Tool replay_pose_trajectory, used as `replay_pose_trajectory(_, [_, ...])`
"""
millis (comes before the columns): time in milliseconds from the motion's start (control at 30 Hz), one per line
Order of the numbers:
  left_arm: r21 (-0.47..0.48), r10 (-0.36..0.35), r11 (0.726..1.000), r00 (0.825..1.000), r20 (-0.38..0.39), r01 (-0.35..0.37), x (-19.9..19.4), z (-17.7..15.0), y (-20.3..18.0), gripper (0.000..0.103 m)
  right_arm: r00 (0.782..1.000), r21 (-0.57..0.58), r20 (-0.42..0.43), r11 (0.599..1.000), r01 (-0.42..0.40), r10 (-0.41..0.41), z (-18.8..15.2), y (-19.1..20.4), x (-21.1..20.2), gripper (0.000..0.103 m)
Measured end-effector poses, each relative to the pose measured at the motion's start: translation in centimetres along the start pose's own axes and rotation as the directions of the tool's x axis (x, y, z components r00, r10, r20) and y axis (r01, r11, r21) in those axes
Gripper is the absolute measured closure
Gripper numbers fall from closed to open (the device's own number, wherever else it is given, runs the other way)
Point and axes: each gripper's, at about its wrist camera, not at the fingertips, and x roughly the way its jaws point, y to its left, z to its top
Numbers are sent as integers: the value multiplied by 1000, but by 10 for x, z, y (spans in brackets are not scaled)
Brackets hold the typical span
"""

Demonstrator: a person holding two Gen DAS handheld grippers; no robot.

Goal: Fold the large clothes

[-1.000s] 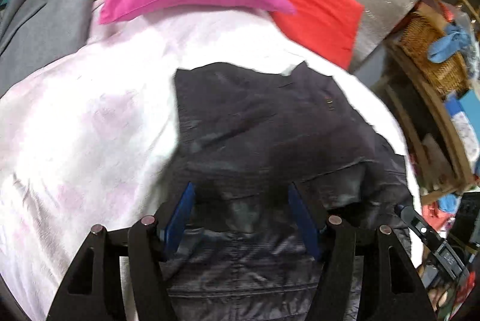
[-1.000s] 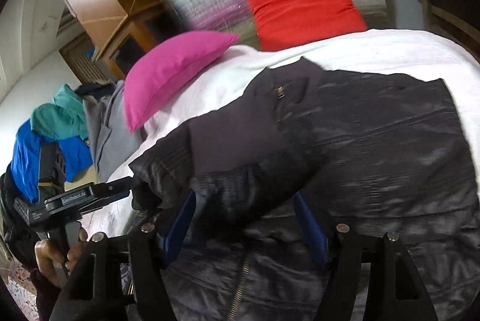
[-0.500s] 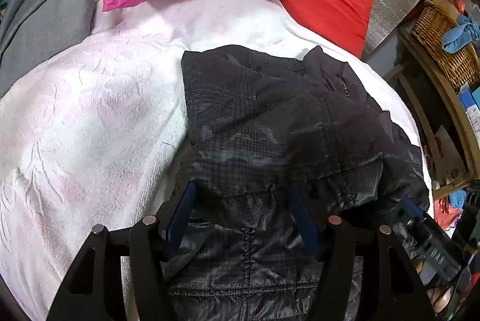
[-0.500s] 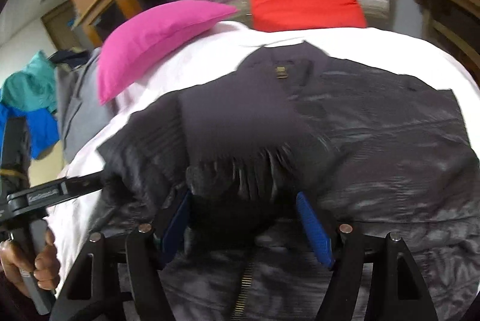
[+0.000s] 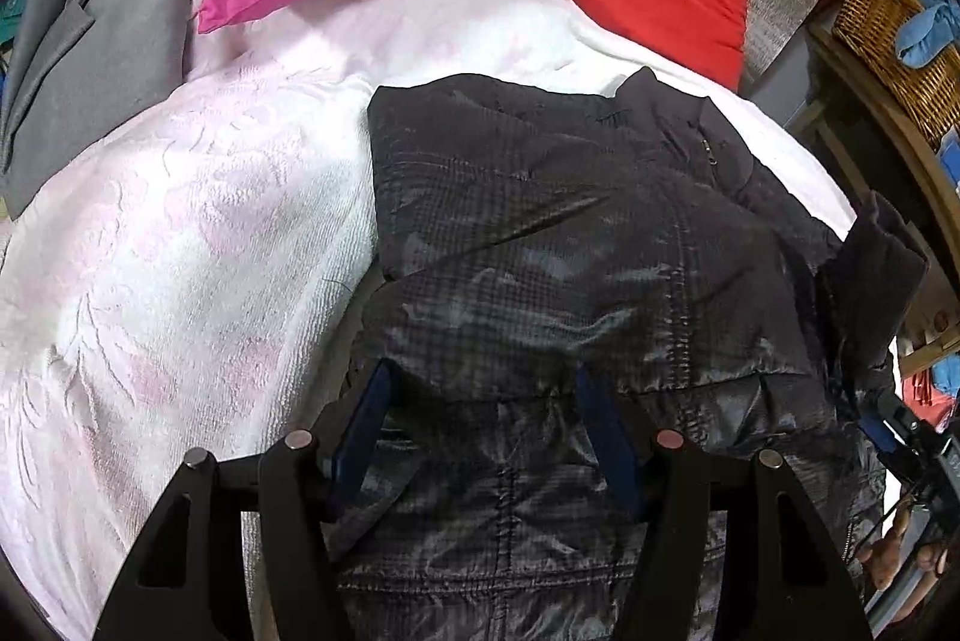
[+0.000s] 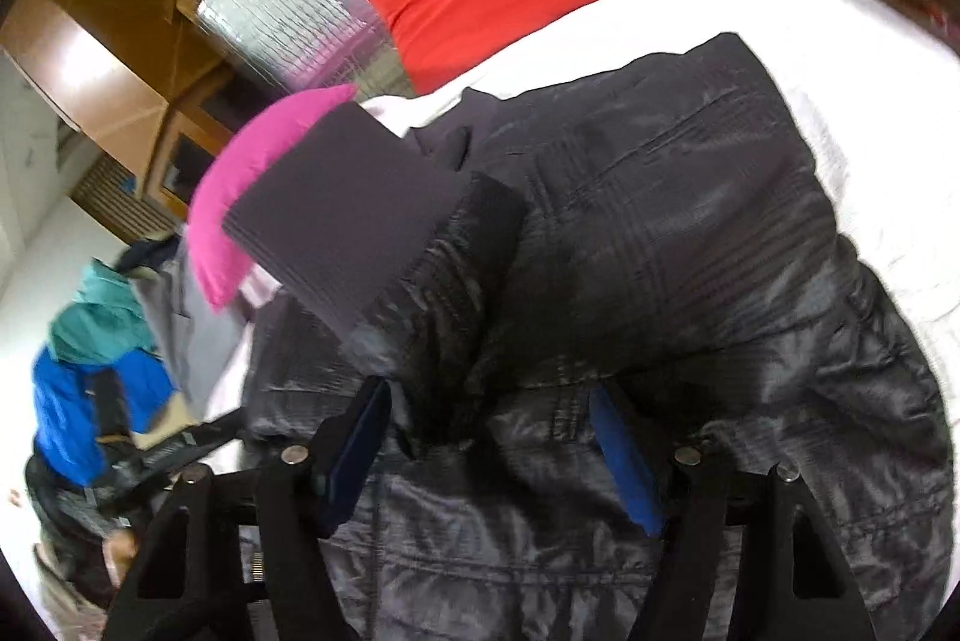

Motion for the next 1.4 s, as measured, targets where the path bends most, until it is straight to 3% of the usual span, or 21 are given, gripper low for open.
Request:
replay_pose_trajectory(267, [-24, 3, 1000, 1000, -7, -3, 3, 1, 5, 37, 987, 139, 14, 978, -158, 158, 6, -18, -8, 33])
replay_pose_trajectory(367, [-31, -3, 1000, 1000, -8, 3, 2, 1, 6, 37, 994, 73, 13, 991, -112, 112, 8, -7, -9, 33])
replay_pose_trajectory(567, [-36, 6, 999, 1000, -24, -6, 7, -2, 7, 38, 995, 3, -83, 998, 59, -58, 4, 3, 21, 32])
replay_pose_trajectory(633, [-25, 13, 1000, 999, -31, -14, 9, -3, 5, 37, 992, 62, -118, 997, 51, -43, 4, -8, 27, 32])
replay_pose_trajectory(800, [-18, 6, 1000, 999, -37, -6, 8, -7, 4, 37, 994, 181, -73, 981, -69, 84, 11, -25, 9, 34])
replay_pose_trajectory(900, [1, -18, 1000, 1000, -16, 18, 1, -10, 3, 38, 992, 235, -51, 967, -103, 118, 13, -34, -6, 47])
replay_pose_trajectory(1000, [10, -17, 1000, 1000, -9, 17, -3, -14, 5, 49, 996, 309, -61, 950, -44, 66, 13, -51, -11, 62])
replay_pose_trajectory(1133, [-14, -30, 999, 999, -26, 30, -2, -17, 12, 50, 996, 449, -39, 892, -58, 84, 12, -78, -15, 62])
replay_pose_trajectory(1400, [-36, -34, 999, 999, -10, 34, -1, -17, 14, 50, 998, 539, 13, 840, -59, 62, 11, -97, -20, 61])
